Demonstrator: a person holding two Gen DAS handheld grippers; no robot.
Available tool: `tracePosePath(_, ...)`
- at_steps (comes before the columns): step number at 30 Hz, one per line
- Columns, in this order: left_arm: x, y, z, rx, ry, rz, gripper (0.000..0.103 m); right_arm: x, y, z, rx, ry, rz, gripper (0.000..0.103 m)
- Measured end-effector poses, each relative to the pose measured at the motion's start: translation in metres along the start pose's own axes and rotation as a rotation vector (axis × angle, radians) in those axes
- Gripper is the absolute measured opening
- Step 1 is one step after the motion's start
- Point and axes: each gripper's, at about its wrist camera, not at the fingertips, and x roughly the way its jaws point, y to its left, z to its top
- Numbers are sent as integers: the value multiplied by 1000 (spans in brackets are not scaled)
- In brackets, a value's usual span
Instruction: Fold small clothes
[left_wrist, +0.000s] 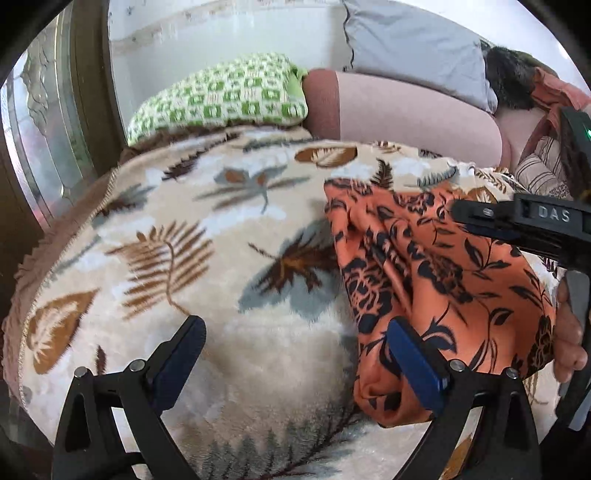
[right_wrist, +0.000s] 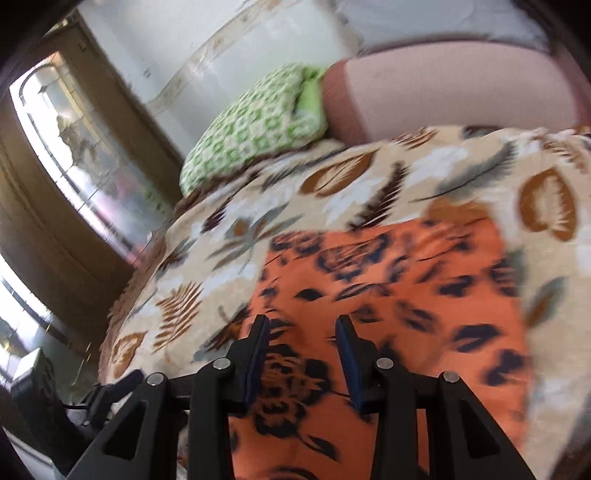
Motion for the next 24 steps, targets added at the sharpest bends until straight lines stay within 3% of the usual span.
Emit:
tracePosePath(4, 2, -8, 1, 30, 5, 10, 99, -13, -24, -4, 73, 8, -45, 41)
tracePosePath(8, 12, -20, -3, 94, 35, 55, 99, 8, -41, -17, 98, 124, -118, 40)
tracePosePath(15, -8, -14, -2, 50, 7, 71, 99, -36, -27, -20, 87, 49, -103, 40)
tracePosePath(17, -19, -13, 1, 46, -20, 92, 99, -58, -21, -27, 79, -1, -105, 56)
tracePosePath(18, -25, -12, 2, 43, -31, 102, 99, -70, -19, -29, 79, -27, -109, 59)
tracePosePath(24, -60, -9, 7, -10, -65, 138, 99, -138, 2, -50, 44, -130, -125, 61)
